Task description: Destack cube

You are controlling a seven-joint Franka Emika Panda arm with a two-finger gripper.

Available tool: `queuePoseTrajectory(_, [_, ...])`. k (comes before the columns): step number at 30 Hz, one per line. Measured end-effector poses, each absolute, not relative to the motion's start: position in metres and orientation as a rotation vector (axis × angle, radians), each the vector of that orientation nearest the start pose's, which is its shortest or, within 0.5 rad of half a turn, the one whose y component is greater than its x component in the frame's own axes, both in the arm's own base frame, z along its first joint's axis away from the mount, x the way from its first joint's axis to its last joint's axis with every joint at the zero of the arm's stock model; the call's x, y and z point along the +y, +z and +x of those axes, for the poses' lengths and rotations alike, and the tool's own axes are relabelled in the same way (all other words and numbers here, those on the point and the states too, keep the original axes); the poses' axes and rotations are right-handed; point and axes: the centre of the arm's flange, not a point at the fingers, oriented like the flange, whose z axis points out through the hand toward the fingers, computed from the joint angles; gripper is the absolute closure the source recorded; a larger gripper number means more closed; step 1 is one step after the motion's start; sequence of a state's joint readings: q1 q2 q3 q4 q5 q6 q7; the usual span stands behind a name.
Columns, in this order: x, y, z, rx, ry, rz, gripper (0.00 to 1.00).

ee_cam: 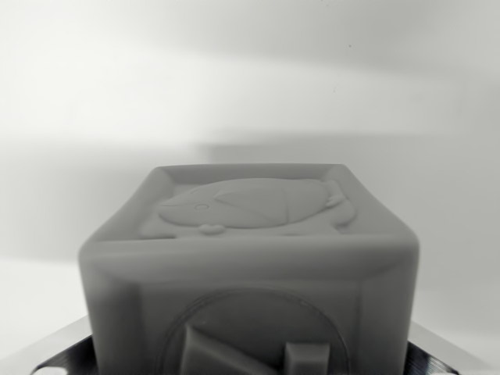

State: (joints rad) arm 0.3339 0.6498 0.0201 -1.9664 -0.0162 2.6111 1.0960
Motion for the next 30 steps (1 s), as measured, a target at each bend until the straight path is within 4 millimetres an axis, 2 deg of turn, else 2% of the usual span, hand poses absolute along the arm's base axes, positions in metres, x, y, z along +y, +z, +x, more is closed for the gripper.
queuePoseTrajectory(11, [0.211,0.122,0.57,1.124,0.01,-2.935,1.0])
queuePoseTrajectory(24, [0.211,0.117,0.571,1.123,0.007,-2.933,1.0])
queuePoseTrajectory(25, [0.211,0.117,0.571,1.123,0.007,-2.933,0.0])
queuePoseTrajectory(30, [0.212,0.116,0.571,1.123,0.007,-2.933,0.0])
